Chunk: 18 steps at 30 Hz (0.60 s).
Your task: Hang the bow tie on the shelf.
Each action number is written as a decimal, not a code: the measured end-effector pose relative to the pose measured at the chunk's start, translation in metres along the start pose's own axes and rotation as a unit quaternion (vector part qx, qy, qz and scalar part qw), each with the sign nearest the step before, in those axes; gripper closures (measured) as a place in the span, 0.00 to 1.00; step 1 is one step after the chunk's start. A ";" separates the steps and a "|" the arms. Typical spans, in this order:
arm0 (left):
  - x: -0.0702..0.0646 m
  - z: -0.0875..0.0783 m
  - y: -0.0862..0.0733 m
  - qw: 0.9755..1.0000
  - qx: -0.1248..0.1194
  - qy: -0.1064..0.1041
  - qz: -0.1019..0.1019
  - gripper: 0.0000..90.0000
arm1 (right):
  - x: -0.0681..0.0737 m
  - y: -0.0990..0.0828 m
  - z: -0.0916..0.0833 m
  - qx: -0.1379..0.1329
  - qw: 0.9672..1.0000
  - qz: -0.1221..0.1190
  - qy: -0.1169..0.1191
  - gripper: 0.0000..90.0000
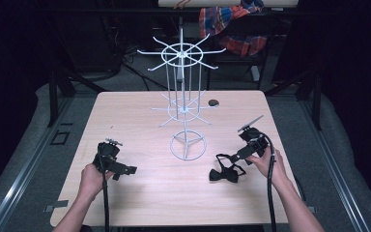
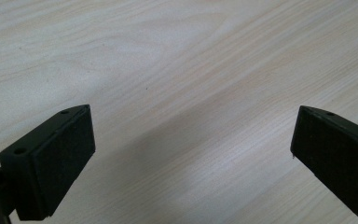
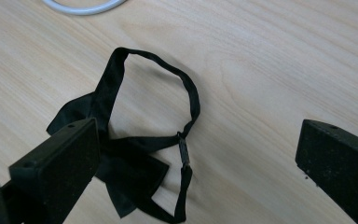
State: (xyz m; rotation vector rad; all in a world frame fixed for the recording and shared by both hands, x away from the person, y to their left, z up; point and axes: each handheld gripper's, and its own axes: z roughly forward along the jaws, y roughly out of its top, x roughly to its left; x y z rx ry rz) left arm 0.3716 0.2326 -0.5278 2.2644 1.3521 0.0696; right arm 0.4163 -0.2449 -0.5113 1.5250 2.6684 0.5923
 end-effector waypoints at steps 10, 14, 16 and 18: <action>0.000 0.001 0.000 1.000 0.003 -0.005 0.000 0.00 | 0.008 0.007 0.025 0.030 0.999 -0.009 -0.016 0.57; 0.000 0.001 0.000 1.000 0.006 -0.007 0.003 0.00 | 0.006 0.007 0.027 0.050 0.998 -0.015 -0.022 0.72; 0.000 0.002 0.000 1.000 0.006 -0.008 0.004 0.00 | 0.006 0.006 0.029 0.052 0.998 -0.015 -0.023 0.75; -0.001 0.002 0.001 1.000 0.006 -0.008 0.004 0.00 | 0.006 0.006 0.030 0.055 0.998 -0.014 -0.026 0.78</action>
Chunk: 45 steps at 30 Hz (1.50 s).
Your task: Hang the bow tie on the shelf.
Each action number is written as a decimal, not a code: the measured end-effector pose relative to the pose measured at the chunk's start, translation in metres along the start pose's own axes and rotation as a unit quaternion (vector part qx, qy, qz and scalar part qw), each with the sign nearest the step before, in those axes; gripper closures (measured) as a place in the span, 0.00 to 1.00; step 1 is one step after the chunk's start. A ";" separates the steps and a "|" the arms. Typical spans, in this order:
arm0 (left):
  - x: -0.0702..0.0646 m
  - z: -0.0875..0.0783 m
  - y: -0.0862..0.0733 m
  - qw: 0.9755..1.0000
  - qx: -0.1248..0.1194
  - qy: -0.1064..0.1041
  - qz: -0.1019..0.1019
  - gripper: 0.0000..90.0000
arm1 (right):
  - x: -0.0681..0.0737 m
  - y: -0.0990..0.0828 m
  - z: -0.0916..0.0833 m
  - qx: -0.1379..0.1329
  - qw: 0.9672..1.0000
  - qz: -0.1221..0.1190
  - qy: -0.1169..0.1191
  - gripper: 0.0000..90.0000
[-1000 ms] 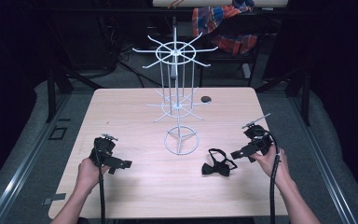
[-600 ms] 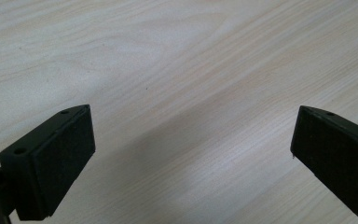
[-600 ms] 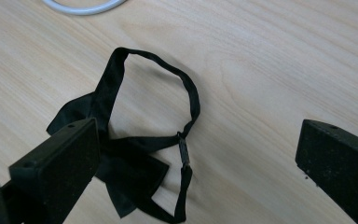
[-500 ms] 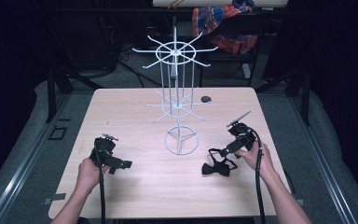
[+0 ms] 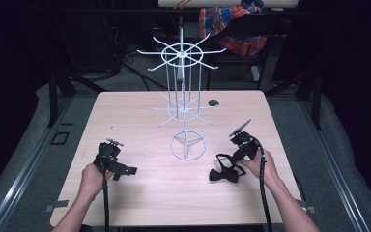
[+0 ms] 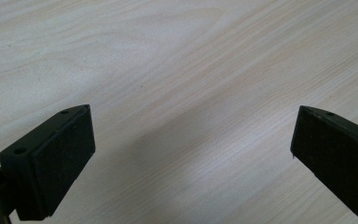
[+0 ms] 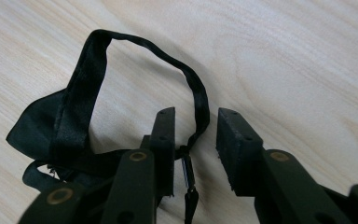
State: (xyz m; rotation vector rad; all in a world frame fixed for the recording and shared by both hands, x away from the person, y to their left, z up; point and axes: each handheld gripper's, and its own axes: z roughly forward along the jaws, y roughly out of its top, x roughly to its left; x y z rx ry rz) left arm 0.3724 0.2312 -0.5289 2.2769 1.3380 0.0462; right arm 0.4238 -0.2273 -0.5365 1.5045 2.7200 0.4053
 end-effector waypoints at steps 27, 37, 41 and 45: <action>-0.001 -0.001 0.001 1.000 -0.001 -0.001 0.007 0.00 | 0.017 -0.003 -0.051 -0.106 0.993 -0.038 -0.045 1.00; -0.002 0.001 0.001 1.000 0.003 -0.003 0.007 0.00 | 0.023 -0.009 -0.071 -0.133 0.989 -0.050 -0.041 1.00; -0.001 0.001 0.001 1.000 0.004 -0.004 0.008 0.00 | 0.027 -0.012 -0.079 -0.145 0.987 -0.057 -0.042 1.00; -0.001 0.002 0.001 1.000 0.004 -0.005 0.007 0.00 | 0.033 -0.013 -0.087 -0.158 0.984 -0.067 -0.040 1.00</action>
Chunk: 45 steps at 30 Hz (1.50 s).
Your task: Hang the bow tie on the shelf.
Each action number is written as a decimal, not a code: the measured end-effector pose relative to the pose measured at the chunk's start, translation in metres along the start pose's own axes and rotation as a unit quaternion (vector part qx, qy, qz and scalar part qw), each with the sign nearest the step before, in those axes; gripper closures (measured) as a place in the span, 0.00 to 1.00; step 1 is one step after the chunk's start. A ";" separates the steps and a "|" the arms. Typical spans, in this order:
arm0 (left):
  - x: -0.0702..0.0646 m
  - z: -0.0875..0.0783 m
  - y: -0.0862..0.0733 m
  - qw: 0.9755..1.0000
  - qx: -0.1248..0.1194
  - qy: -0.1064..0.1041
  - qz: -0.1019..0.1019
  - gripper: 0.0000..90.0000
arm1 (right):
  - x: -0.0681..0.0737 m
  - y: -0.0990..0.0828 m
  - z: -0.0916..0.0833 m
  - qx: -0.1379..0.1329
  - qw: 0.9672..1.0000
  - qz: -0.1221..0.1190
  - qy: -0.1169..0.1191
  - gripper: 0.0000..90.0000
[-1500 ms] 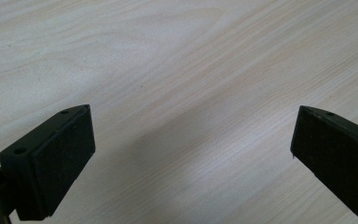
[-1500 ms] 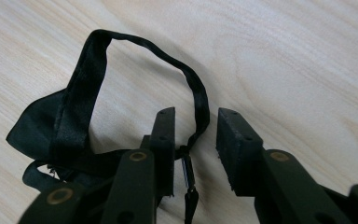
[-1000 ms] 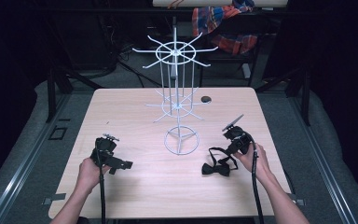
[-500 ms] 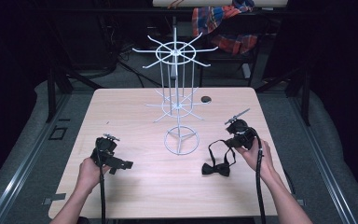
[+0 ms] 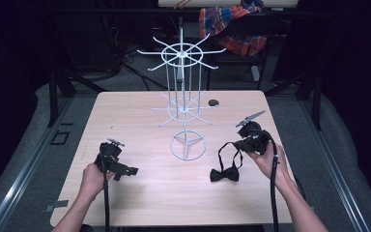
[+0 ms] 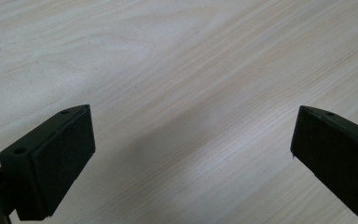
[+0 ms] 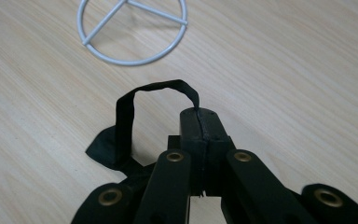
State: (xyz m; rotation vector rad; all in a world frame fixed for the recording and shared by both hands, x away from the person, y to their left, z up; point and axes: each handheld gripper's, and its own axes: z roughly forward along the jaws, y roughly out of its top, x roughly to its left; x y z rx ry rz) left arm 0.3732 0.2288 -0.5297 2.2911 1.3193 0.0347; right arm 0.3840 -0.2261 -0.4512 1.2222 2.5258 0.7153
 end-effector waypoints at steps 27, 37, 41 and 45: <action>-0.001 -0.001 0.000 1.000 -0.002 0.002 0.002 0.00 | 0.000 0.008 -0.021 -0.045 0.999 -0.007 -0.002 1.00; -0.001 0.000 0.000 1.000 -0.002 0.001 0.002 0.00 | 0.002 0.014 -0.023 -0.047 0.999 -0.010 -0.003 1.00; -0.001 0.000 0.000 1.000 -0.003 0.002 0.002 0.00 | 0.004 0.019 -0.025 -0.052 0.999 -0.017 0.001 1.00; -0.001 0.000 0.000 1.000 -0.003 0.002 0.002 0.00 | 0.006 0.022 -0.026 -0.056 0.998 -0.015 0.002 1.00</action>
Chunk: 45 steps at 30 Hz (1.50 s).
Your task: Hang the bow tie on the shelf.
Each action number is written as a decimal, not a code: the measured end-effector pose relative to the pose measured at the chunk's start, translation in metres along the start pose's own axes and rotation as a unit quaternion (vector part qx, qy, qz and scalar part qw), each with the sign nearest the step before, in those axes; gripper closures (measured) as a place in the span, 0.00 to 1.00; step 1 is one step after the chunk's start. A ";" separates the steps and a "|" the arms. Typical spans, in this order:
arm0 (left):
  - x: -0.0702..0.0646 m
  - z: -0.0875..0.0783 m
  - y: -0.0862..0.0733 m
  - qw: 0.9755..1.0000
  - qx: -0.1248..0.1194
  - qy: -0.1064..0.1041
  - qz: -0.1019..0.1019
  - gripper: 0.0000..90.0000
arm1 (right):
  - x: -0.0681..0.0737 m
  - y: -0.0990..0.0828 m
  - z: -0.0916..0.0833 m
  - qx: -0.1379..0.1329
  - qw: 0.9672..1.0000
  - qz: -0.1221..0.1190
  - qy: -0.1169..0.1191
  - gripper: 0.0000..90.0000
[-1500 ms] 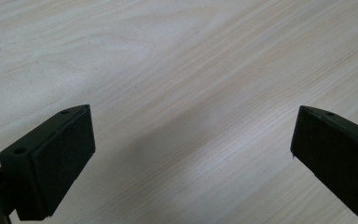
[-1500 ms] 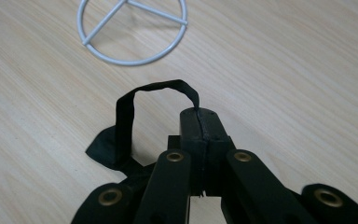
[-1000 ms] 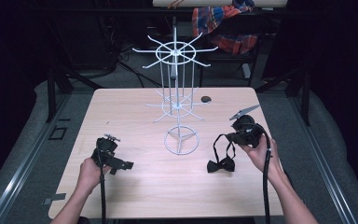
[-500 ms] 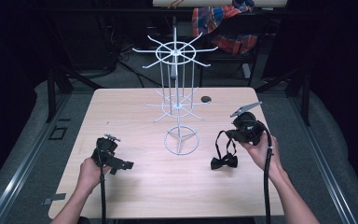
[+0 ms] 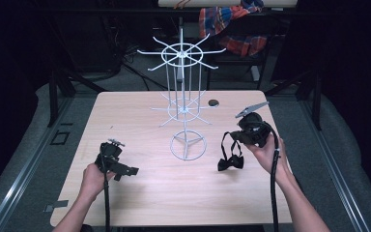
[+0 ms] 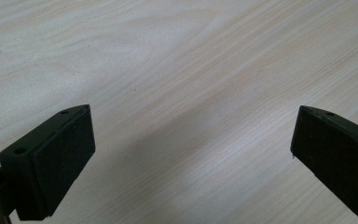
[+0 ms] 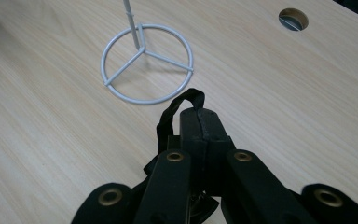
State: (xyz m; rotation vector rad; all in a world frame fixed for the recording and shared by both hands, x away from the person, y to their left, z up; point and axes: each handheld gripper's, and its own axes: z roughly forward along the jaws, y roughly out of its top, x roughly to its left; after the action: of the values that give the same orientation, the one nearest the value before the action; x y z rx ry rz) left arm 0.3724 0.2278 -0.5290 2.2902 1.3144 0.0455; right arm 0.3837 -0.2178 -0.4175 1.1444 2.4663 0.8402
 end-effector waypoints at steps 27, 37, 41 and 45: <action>-0.001 0.002 0.002 1.000 0.000 -0.003 0.002 0.00 | 0.012 0.024 -0.022 -0.041 0.999 -0.016 0.014 1.00; -0.001 0.001 0.002 1.000 0.000 -0.003 0.002 0.00 | 0.016 0.030 -0.034 -0.052 0.998 -0.022 0.017 1.00; -0.001 0.002 0.002 1.000 0.000 -0.002 0.003 0.00 | 0.018 0.031 -0.037 -0.055 0.998 -0.024 0.022 1.00; -0.001 0.002 0.002 1.000 0.000 -0.002 0.003 0.00 | 0.021 0.033 -0.038 -0.057 0.998 -0.028 0.022 1.00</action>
State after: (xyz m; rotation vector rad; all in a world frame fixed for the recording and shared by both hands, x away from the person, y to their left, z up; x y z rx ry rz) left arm 0.3740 0.2254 -0.5296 2.2932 1.3057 0.0415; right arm 0.3718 -0.1997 -0.3676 1.0225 2.4392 0.9862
